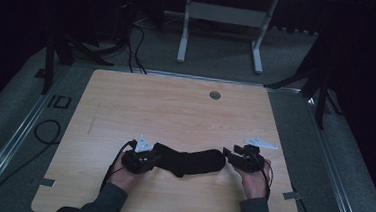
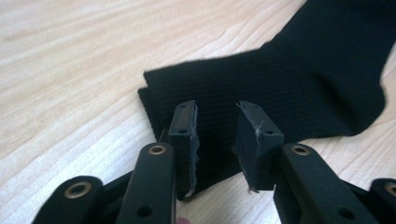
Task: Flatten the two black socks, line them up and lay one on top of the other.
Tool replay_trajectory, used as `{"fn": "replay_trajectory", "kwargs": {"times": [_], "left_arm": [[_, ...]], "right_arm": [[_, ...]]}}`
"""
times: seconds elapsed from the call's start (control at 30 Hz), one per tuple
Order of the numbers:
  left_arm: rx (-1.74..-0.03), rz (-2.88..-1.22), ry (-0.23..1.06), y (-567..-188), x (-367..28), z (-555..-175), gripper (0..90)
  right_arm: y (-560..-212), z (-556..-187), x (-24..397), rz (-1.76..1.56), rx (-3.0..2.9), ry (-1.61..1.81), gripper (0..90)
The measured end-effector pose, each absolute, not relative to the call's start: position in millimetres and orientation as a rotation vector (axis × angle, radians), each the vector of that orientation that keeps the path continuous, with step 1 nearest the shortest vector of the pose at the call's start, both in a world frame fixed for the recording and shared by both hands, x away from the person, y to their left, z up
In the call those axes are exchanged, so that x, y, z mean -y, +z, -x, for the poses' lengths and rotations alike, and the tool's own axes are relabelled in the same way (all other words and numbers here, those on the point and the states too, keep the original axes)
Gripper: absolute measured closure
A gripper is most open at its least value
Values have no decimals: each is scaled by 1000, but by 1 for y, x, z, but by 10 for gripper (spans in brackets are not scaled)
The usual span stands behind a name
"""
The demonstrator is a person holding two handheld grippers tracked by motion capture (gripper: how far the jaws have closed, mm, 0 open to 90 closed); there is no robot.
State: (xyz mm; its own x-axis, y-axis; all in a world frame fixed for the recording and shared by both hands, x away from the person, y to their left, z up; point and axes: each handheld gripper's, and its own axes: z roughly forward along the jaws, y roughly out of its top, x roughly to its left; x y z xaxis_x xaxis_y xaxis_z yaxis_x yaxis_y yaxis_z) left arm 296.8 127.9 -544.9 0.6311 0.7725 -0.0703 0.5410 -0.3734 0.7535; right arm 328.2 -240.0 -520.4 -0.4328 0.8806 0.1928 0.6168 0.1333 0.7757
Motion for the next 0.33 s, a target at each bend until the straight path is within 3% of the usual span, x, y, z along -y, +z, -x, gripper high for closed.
{"fn": "replay_trajectory", "kwargs": {"times": [0.33], "left_arm": [[-1049, -2000, 404, -537, -143, -299, 627]], "right_arm": [[-526, -331, 248, -1495, -2103, 1159, 475]]}}
